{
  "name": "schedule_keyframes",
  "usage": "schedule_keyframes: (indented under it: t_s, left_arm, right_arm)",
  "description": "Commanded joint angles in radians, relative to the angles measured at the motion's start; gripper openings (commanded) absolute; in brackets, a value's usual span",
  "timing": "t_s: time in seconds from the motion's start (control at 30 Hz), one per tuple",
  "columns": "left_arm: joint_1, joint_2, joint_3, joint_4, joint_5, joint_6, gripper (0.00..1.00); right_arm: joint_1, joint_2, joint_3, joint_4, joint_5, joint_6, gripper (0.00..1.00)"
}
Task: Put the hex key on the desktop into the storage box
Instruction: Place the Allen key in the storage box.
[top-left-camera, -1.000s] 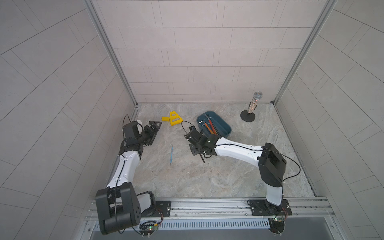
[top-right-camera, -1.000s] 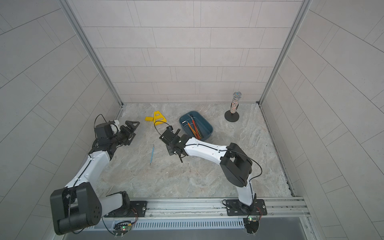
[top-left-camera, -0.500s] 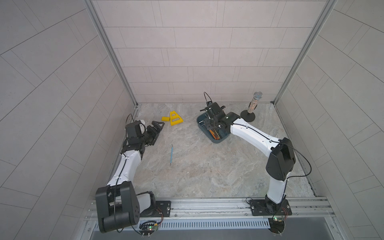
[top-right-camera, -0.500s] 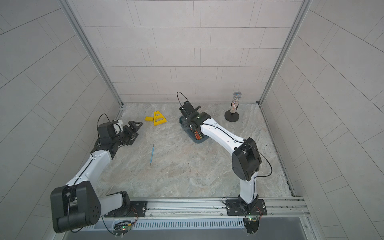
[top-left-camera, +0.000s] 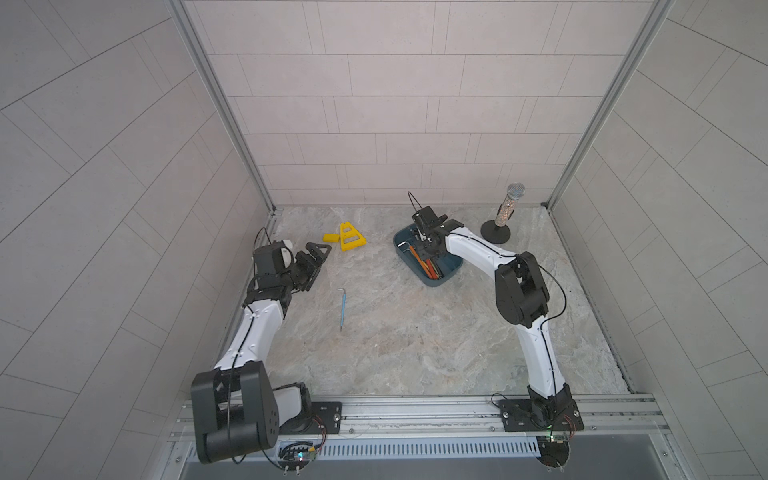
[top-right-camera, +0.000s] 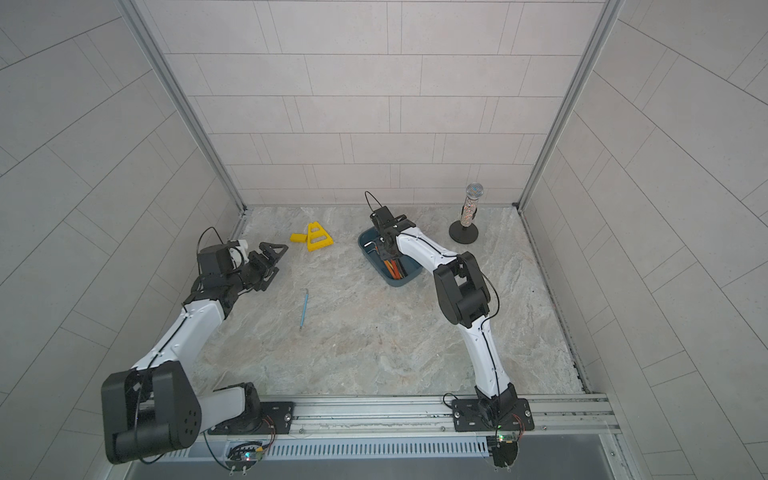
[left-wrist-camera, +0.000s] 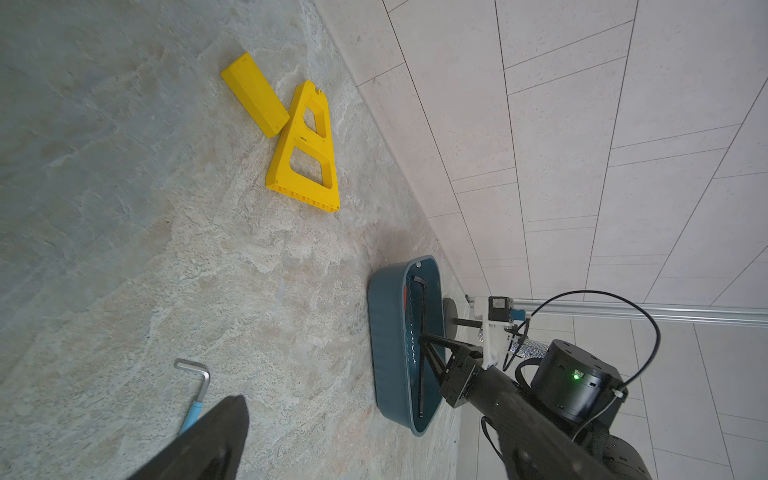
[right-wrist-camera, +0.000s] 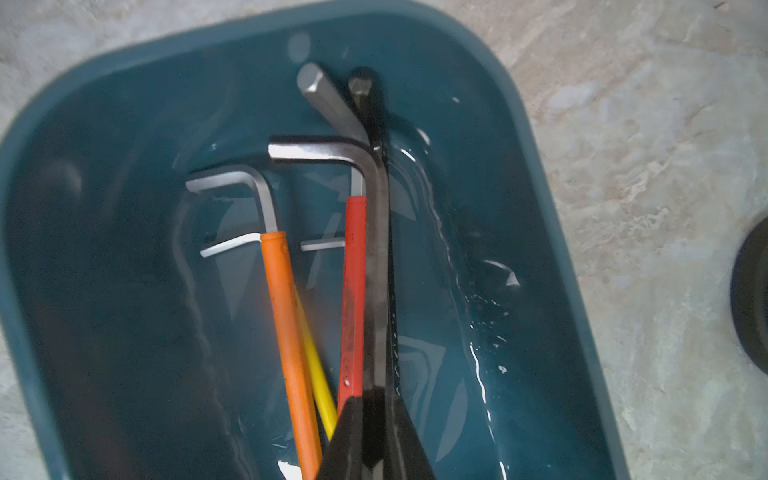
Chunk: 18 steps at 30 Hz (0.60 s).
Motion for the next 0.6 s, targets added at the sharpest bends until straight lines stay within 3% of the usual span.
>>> schedule_keyframes:
  t_s: [0.0, 0.07, 0.13, 0.57]
  left_arm:
    - [-0.006, 0.005, 0.027, -0.003, 0.006, 0.021, 1.00]
    - [-0.007, 0.006, 0.027, -0.003, 0.006, 0.020, 1.00]
    - [-0.007, 0.006, 0.027, -0.001, 0.006, 0.018, 1.00]
    - [0.043, -0.018, 0.041, -0.045, -0.031, 0.044, 1.00]
  right_arm:
    - [0.001, -0.031, 0.028, -0.024, -0.016, 0.006, 0.47]
    - [0.002, -0.058, 0.009, -0.015, -0.022, 0.020, 0.60]
    - [0.002, -0.089, -0.018, -0.003, -0.027, 0.041, 0.65]
    - [0.079, -0.354, -0.136, -0.033, -0.022, 0.255, 0.63]
